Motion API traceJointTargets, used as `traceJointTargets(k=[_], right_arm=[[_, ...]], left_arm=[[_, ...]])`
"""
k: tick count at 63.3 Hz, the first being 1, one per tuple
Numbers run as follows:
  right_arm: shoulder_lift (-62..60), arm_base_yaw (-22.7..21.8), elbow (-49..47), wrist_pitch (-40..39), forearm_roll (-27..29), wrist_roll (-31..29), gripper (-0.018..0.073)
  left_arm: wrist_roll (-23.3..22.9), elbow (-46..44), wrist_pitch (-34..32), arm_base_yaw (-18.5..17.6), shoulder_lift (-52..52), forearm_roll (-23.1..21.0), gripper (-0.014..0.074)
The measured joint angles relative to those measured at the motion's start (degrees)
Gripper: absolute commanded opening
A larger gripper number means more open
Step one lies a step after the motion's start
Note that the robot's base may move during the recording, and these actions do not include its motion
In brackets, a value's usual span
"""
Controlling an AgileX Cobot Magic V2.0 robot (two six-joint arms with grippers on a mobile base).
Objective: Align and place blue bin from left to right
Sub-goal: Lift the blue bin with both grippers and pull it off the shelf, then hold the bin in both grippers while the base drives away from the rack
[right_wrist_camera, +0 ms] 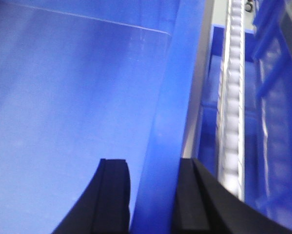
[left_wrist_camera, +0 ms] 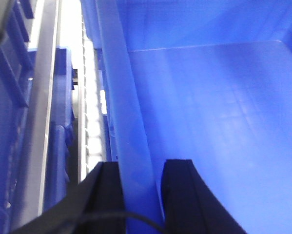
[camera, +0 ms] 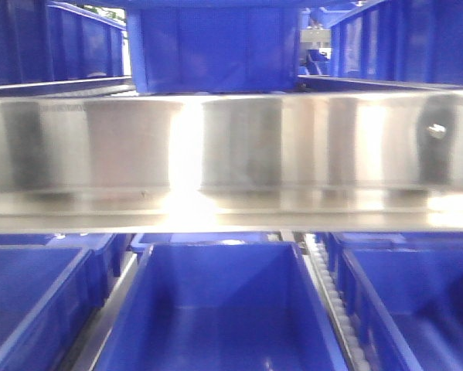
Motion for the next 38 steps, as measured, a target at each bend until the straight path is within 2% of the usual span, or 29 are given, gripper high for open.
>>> traceJointTargets(k=[38], right_arm=[[0.0, 0.0, 0.0, 0.2, -0.1, 0.0, -0.007]], left_arm=[[0.0, 0.0, 0.0, 0.0, 0.0, 0.0, -0.0012]])
